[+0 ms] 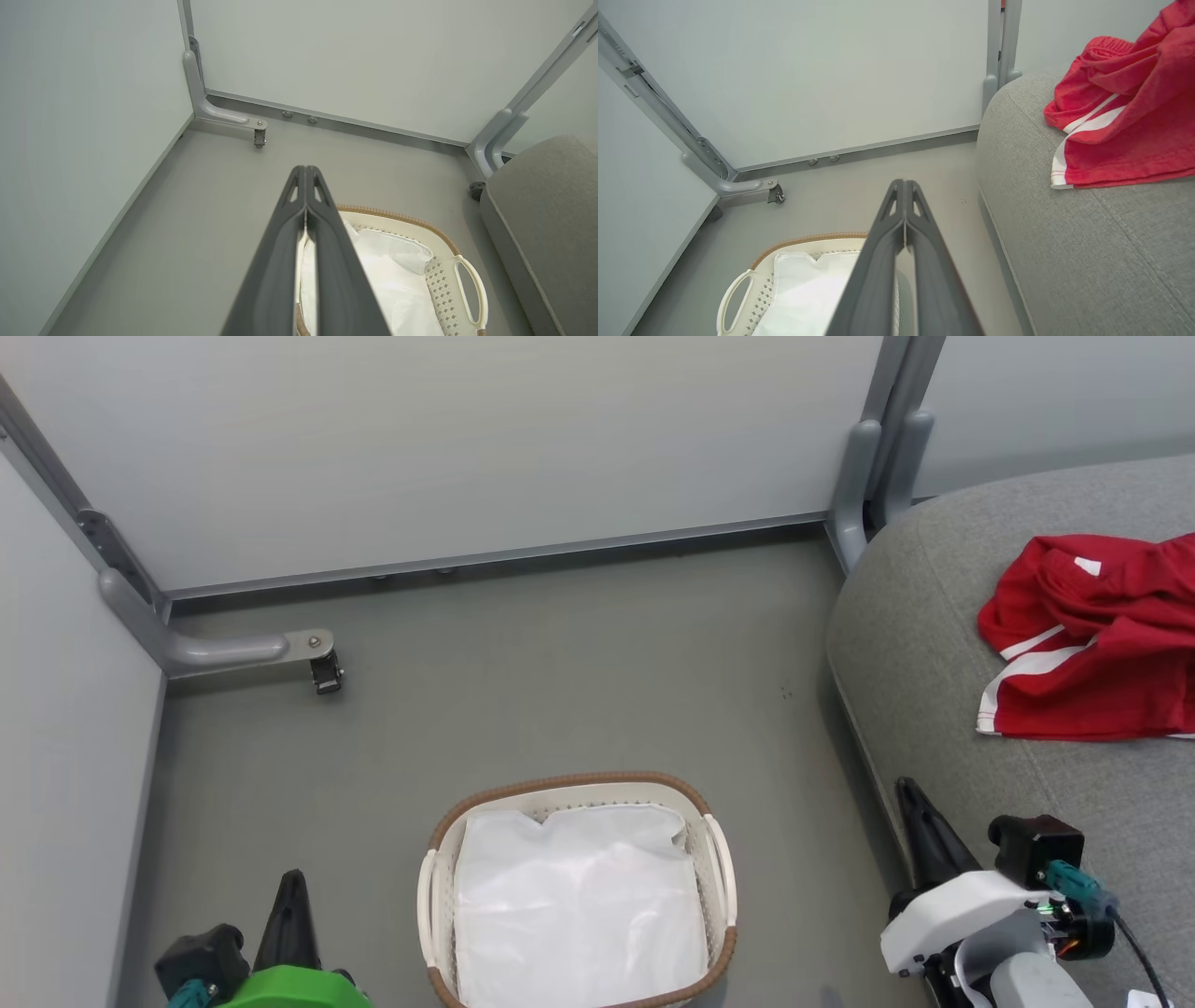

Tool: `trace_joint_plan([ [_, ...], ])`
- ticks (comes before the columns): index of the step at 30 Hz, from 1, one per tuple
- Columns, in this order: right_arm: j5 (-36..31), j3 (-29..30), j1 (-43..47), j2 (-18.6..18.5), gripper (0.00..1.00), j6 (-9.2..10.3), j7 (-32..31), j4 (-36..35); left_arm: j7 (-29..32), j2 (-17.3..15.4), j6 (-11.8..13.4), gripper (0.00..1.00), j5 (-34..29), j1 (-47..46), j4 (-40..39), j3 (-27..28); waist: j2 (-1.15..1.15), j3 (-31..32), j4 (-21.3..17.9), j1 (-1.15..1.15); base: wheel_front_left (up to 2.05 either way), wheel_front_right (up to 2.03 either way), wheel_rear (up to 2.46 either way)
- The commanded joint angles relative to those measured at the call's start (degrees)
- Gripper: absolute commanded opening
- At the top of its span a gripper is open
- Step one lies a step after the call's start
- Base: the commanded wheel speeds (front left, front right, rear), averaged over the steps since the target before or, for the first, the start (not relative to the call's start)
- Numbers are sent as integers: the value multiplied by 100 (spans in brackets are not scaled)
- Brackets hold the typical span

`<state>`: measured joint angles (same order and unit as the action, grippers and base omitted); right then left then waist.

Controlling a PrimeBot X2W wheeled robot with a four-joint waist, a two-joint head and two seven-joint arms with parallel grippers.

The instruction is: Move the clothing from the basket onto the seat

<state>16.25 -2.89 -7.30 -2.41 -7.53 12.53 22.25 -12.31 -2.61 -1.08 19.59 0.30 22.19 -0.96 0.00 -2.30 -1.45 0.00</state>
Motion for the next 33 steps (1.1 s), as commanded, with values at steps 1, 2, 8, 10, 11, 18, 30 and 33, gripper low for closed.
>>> trace_joint_plan([
  [1,270,48,-56,-16,0,1,-63,-133,48,-17,-40,0,266,-122,-133,51,0,2,2,0,0,0,0],
  [2,389,61,-51,-17,0,1,-91,-147,74,-18,-50,0,379,-128,-148,59,0,4,3,0,0,0,0],
  [8,1005,132,-31,-20,0,1,-239,-215,219,-19,-100,0,969,-170,-218,107,0,15,11,0,0,0,0],
  [10,1201,156,-26,-21,0,1,-288,-236,266,-20,-117,0,1158,-186,-239,125,0,19,13,0,0,0,0],
  [11,1287,166,-24,-22,0,1,-309,-244,286,-20,-124,0,1239,-193,-248,133,0,20,14,0,0,0,0],
  [18,1942,245,-8,-26,0,2,-472,-310,450,-22,-179,0,1867,-244,-316,197,0,33,23,0,0,0,0],
  [30,2935,369,12,-32,0,2,-724,-406,701,-25,-265,0,2811,-327,-405,292,0,55,38,0,0,0,0],
  [33,3173,398,16,-33,0,2,-786,-429,763,-26,-283,0,3043,-348,-430,318,0,60,41,0,0,0,0],
])
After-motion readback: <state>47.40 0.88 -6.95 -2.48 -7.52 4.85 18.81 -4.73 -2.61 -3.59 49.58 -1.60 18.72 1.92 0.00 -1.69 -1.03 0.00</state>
